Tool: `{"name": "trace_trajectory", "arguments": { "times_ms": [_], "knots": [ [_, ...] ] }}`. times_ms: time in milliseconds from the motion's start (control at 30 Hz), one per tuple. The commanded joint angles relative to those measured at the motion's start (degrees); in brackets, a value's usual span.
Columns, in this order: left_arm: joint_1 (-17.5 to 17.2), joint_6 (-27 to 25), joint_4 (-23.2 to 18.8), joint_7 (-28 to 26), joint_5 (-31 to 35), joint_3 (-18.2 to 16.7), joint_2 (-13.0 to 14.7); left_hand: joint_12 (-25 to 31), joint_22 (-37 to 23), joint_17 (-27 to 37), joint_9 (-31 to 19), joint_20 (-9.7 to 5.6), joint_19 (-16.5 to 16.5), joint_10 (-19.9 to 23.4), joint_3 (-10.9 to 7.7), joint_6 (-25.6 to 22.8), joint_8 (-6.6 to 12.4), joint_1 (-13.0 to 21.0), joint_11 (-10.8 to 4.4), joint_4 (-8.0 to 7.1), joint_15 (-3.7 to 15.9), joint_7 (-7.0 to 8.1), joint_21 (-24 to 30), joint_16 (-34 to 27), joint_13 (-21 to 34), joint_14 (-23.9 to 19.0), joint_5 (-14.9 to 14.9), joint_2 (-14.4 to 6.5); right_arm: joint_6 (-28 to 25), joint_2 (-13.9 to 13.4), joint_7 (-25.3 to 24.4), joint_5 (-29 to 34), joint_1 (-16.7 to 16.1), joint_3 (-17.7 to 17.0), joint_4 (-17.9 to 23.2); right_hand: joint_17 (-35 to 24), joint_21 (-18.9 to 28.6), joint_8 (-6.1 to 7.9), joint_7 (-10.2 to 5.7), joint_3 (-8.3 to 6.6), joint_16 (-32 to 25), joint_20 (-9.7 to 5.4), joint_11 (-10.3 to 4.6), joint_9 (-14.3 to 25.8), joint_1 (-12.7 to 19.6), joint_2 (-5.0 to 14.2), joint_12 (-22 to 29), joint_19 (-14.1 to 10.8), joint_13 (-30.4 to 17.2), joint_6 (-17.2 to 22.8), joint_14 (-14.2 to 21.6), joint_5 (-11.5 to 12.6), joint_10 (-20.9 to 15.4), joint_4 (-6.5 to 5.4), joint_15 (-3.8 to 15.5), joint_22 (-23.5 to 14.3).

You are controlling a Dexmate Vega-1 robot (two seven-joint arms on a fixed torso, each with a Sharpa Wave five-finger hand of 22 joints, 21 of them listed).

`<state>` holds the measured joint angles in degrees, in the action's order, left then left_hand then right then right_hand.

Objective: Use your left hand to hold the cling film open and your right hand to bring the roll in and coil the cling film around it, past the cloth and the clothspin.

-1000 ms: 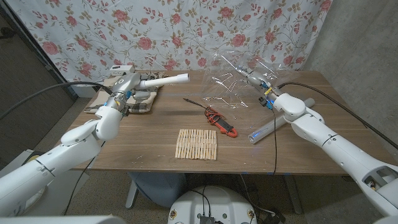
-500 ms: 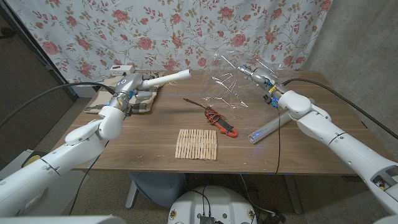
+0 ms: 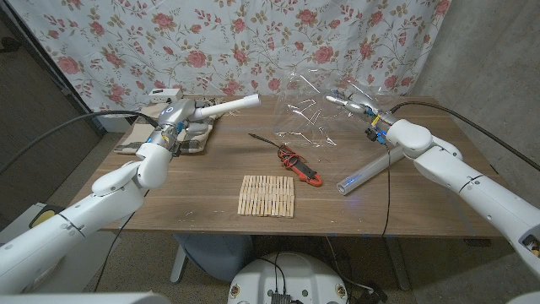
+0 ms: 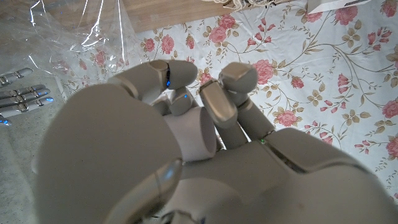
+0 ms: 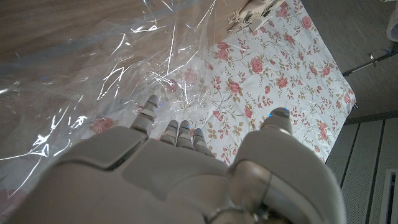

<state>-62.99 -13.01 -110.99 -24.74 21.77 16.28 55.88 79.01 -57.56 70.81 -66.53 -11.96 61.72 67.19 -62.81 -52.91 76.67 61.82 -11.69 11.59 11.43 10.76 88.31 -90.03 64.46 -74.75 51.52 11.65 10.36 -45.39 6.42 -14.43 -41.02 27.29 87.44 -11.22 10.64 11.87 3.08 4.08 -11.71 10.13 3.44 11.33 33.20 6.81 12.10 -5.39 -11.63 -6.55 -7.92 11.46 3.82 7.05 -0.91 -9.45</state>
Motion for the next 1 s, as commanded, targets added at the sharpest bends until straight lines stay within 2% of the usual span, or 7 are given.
{"name": "trace_trajectory", "arguments": {
  "times_ms": [33, 233, 567, 700, 1000],
  "knots": [
    [0.3, -1.4, -0.8, 0.2, 0.6, 0.6, -0.2, 11.8, 0.0, 0.2, -5.3, 0.32, -0.2, 3.6, -0.34, -0.5, 14.63, -0.4, -0.2, 0.1, 0.02, 0.05, -0.2, 0.1, 6.9, 0.4, 0.5, 0.0, -1.1, -2.3, 1.1, 1.6, -0.4, -0.4, 1.0, 0.0, 0.4, 0.25, -0.16, -0.18, -0.3, -0.08, -0.11, 0.2, 0.9, 0.01, 0.1, -0.1, -0.1, 0.1, 0.1, 0.0, 0.1, 0.49, 0.07, -0.2],
    [0.1, -2.1, -1.2, 0.5, 0.6, 0.8, -0.2, 11.7, 0.2, 0.2, -5.3, 0.26, -0.2, 3.6, -0.29, -0.6, 14.62, -0.4, -0.19, 0.1, 0.01, 0.03, -0.2, 0.1, 6.9, 0.5, 0.5, 0.0, -0.1, -2.9, 1.6, 2.9, -0.4, 0.0, 0.5, 0.0, 0.3, 0.18, -0.31, -0.33, -0.3, -0.11, -0.53, 0.2, 1.3, -0.04, 0.1, -0.2, -0.1, -0.1, 0.2, 0.1, 0.1, 0.68, 0.31, -0.2],
    [-0.3, -2.7, -1.8, 0.7, 0.6, 0.5, 0.5, 11.7, 0.5, 0.1, -5.3, 0.25, -0.3, 3.6, -0.29, -0.7, 14.61, -0.4, -0.18, 0.13, 0.05, 0.01, 0.0, 0.1, 6.9, 0.6, 0.4, 0.0, 0.3, -4.7, 1.4, 6.9, -0.2, 0.4, 1.2, -0.2, 0.4, -0.17, -0.65, 0.71, -0.6, -0.35, -1.41, 0.2, -0.3, -1.61, 0.3, -0.8, -0.2, -0.9, 1.0, -0.1, -0.6, 0.13, 1.04, -0.2],
    [-0.5, -2.9, -2.0, 0.8, 0.6, 0.5, 0.5, 11.7, 0.8, 0.1, -5.3, 0.28, -0.3, 3.6, -0.25, -0.7, 14.61, -0.4, -0.19, 0.11, 0.04, 0.01, -0.1, 0.1, 6.9, 0.6, 0.4, 0.0, 0.3, -5.3, 0.1, 8.7, -0.6, 0.2, 1.7, -0.2, 0.5, -0.17, -0.68, 0.91, -0.7, -0.47, -1.62, 0.2, -0.6, -1.93, 0.3, -1.1, -0.2, -0.9, 1.2, -0.1, -0.7, 0.05, 1.19, -0.2],
    [-0.5, -3.3, -2.1, 0.8, 0.6, 0.6, 0.5, 11.7, 1.2, 0.1, -5.3, 0.25, -0.4, 3.6, -0.25, -0.7, 14.61, -0.4, -0.18, 0.15, 0.05, 0.03, -0.2, 0.1, 6.9, 0.7, 0.3, 0.0, -0.1, -6.8, 0.9, 10.2, -0.7, 0.0, 2.5, -0.2, 0.6, 0.15, -0.84, 1.11, -0.9, -0.88, -2.14, 0.3, -0.8, -2.44, 0.6, -1.9, -0.2, -0.1, 2.0, 0.2, -1.7, 0.07, 1.58, -0.2]
  ]
}}
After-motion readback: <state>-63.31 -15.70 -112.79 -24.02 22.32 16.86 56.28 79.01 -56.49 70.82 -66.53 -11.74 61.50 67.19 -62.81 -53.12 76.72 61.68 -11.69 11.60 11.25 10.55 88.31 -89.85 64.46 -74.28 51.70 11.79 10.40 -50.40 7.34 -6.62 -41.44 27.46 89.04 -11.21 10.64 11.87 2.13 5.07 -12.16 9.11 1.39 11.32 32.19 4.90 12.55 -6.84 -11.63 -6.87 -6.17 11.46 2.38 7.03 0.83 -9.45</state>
